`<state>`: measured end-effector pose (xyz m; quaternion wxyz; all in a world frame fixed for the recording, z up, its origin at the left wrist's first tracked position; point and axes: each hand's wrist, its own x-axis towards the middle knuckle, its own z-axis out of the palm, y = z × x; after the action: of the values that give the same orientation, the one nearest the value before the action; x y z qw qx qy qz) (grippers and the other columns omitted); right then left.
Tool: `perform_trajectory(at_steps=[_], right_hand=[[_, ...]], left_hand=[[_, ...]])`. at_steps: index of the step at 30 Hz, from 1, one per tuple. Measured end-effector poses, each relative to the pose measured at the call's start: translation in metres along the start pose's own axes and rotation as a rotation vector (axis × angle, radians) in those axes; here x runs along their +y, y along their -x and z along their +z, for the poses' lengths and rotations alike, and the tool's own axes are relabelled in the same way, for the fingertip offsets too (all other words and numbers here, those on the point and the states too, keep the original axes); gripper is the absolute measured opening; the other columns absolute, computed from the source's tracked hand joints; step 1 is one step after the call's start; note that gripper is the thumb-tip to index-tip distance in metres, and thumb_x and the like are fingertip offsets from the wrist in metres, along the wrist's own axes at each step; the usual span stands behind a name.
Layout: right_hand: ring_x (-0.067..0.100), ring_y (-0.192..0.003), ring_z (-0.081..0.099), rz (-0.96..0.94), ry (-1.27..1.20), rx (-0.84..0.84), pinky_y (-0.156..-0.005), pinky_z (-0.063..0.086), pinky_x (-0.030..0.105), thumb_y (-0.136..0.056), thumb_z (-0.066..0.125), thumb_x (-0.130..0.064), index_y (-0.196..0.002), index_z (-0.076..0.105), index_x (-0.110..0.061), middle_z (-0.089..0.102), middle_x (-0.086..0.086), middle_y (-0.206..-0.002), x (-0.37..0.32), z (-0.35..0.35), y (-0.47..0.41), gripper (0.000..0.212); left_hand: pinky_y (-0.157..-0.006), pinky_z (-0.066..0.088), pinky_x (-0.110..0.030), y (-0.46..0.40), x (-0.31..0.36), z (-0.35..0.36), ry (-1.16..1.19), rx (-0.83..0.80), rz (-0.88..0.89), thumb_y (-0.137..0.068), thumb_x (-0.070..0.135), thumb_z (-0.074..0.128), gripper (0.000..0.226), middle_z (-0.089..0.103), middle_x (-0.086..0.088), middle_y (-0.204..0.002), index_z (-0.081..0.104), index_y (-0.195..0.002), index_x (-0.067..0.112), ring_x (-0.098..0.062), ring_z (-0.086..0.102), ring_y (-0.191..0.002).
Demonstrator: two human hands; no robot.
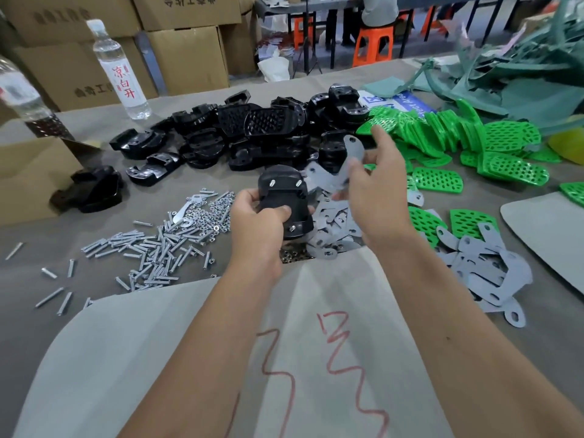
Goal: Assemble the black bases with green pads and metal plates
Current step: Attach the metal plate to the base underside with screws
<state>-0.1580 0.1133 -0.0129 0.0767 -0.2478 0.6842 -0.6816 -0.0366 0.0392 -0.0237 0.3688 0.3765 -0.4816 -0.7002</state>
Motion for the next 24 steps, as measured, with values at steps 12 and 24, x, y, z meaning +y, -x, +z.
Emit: perform_trajectory(at_steps=[12, 24], right_hand=[[0.005, -0.069, 0.056, -0.074, -0.302, -0.251, -0.061, 0.047, 0.019, -0.101, 0.065, -0.009, -0.114, 0.079, -0.023, 0.071, -0.004, -0.079, 0.017, 0.033, 0.023, 0.024], [0.016, -0.070, 0.068, -0.024, -0.315, -0.354, -0.064, 0.054, 0.024, -0.096, 0.067, 0.000, -0.117, 0.073, -0.015, 0.079, 0.006, -0.081, 0.022, 0.044, 0.035, 0.027]], left_hand=[[-0.065, 0.065, -0.046, -0.003, 0.009, -0.027, 0.142, 0.078, -0.047, -0.095, -0.018, 0.047, 0.040, 0.070, -0.028, -0.111, 0.051, -0.129, 0.003, -0.041, 0.077, -0.080], [-0.092, 0.057, -0.064, -0.007, 0.007, -0.028, 0.032, 0.124, -0.038, -0.092, -0.014, 0.056, 0.036, 0.074, -0.019, -0.110, 0.061, -0.113, 0.014, -0.042, 0.072, -0.102]])
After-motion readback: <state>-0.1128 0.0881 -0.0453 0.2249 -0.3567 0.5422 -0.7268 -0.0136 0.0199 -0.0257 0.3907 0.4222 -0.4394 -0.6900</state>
